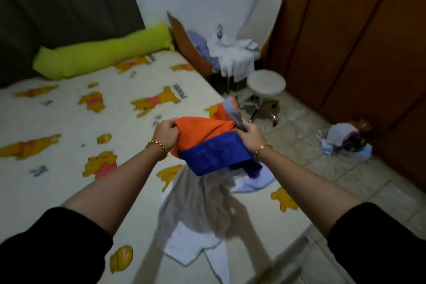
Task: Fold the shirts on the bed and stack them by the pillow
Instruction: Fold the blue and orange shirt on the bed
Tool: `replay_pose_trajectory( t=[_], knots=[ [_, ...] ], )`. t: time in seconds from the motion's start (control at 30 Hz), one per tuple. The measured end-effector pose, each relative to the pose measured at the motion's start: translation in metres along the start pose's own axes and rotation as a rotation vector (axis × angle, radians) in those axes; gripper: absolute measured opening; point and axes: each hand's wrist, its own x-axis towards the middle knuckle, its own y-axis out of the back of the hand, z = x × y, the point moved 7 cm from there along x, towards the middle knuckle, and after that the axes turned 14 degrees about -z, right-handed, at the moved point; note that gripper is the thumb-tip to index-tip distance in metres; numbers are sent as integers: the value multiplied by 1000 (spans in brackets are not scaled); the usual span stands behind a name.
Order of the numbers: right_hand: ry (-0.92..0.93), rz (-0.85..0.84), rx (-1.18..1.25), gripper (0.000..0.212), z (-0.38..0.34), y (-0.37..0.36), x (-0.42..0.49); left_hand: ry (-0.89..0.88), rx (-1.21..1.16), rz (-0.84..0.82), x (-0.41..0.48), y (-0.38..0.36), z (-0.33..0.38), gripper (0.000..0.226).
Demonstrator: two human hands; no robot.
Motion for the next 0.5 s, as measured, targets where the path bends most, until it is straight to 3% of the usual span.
replay_pose_trajectory(
  t=[0.17, 0.27, 0.37, 0.43, 0.5],
  knots=[
    [313, 131, 232, 23, -165, 76, 28, -257, -197, 239, -3, 108, 135, 27],
    [433, 46, 406, 17, -246, 87, 34, -386, -322, 315, -17, 162, 199, 33],
    [410, -123, 498, 8, -299, 74, 29, -419, -388, 316, -26, 206, 228, 29],
    [398, -191, 570, 28, -323, 64, 24, -404, -482, 345, -35, 238, 231, 29],
    [461, -261, 488, 48, -350, 51, 15, -428, -498, 409, -56, 275, 232, 30]
  ],
)
